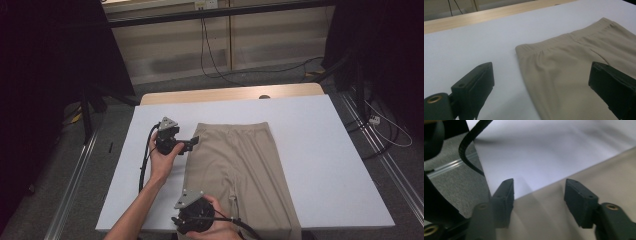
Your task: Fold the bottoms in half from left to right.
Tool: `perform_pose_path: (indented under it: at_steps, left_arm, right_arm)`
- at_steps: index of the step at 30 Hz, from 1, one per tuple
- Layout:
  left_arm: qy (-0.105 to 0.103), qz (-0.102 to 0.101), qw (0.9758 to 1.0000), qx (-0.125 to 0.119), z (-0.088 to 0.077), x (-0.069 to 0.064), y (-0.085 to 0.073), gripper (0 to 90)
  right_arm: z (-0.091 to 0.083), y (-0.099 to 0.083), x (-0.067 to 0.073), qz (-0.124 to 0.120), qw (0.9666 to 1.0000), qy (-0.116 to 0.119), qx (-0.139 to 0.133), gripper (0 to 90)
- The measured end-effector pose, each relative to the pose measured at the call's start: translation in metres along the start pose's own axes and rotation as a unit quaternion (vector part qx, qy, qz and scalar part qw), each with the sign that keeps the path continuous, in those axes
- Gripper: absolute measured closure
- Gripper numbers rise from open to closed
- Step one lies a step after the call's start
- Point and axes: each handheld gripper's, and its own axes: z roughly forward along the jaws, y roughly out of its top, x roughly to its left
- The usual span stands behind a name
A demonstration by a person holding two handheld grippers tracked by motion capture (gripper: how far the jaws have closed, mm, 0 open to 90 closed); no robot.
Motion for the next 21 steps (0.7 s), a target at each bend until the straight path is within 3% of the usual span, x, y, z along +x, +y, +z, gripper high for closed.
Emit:
perform_pose_path:
  at_steps: [6,10,13,16,21]
  left_arm:
    - [0.002,0.001,1.0000,0.002,0.003,0.000,-0.001,6.7]
    - [0.011,-0.001,0.9999,0.007,0.011,0.004,-0.003,7.6]
    - [0.021,0.009,0.9997,0.009,0.014,0.006,-0.001,9.6]
    - [0.043,0.007,0.9989,0.017,0.021,0.016,0.009,18.4]
    - [0.030,-0.005,0.9984,0.048,0.047,0.026,0.019,34.8]
  right_arm:
    - [0.005,0.000,0.012,0.006,0.9997,-0.019,-0.010,45.1]
    - [0.002,-0.002,0.020,0.000,0.9994,-0.035,-0.006,54.2]
    - [0.001,-0.003,0.024,0.000,0.9992,-0.041,-0.003,58.9]
    - [0.001,-0.002,0.027,0.006,0.9988,-0.049,0.002,64.1]
    - [0.000,-0.003,0.028,0.013,0.9988,-0.047,0.004,77.8]
